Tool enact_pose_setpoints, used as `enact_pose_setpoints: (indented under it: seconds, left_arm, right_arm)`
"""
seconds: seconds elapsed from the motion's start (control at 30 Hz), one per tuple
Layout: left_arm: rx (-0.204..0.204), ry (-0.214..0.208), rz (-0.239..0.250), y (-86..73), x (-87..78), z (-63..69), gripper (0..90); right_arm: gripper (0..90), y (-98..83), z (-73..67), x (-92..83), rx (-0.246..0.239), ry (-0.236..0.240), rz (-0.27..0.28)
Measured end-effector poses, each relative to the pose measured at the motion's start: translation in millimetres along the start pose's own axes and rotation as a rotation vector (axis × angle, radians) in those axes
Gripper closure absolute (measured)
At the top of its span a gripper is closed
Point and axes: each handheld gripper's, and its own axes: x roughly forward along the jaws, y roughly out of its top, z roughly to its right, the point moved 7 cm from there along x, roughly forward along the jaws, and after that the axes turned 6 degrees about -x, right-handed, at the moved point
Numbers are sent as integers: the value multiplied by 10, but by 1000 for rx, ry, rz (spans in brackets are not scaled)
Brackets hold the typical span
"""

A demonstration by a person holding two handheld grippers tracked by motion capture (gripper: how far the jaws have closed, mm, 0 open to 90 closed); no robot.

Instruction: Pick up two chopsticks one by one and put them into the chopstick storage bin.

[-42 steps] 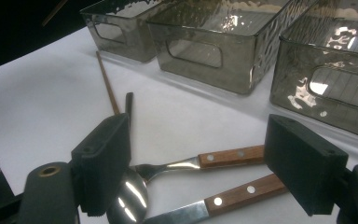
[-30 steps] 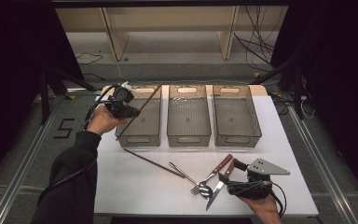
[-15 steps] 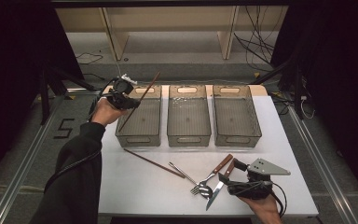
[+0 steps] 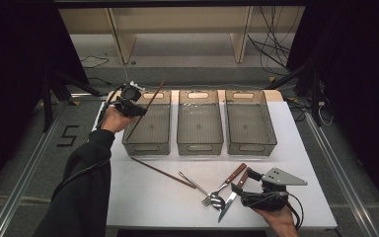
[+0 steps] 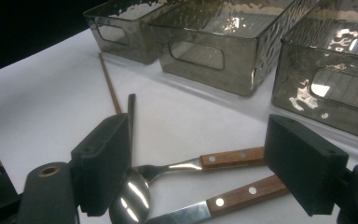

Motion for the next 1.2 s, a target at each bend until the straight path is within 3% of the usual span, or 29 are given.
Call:
enact_pose_setpoints:
  seconds: [0.2,0.27,0.37,0.47,0.57,0.73,0.87,1.1,1.2]
  left_arm:
    - [-9,15,-22,-91,89,-33,828]
    - [-16,21,-38,-111,102,-32,715]
    - [-39,7,-8,-86,51,-21,627]
    - [-57,-29,12,-43,-21,33,474]
    - [-26,-60,29,-12,-116,132,372]
    - [46,-94,35,-13,-262,320,285]
    - [90,-118,44,-49,-346,487,240]
    - [202,-157,27,-210,-434,787,206]
    - [225,-170,26,-297,-462,874,198]
  right_arm:
    - [237,-1,1,0,2,1,0]
    - [237,0,-1,0,1,0,0]
    - [237,-2,-1,3,2,0,-2]
    - [237,-1,-1,4,2,0,-2]
    - [238,-1,-2,2,2,-1,-1]
    - [237,-2,0,1,1,-1,-1]
    - [237,-1,-2,1,1,-1,-1]
    - [237,-1,-5,1,-1,-2,-2]
    - [237,-2,-3,-1,2,-2,-2]
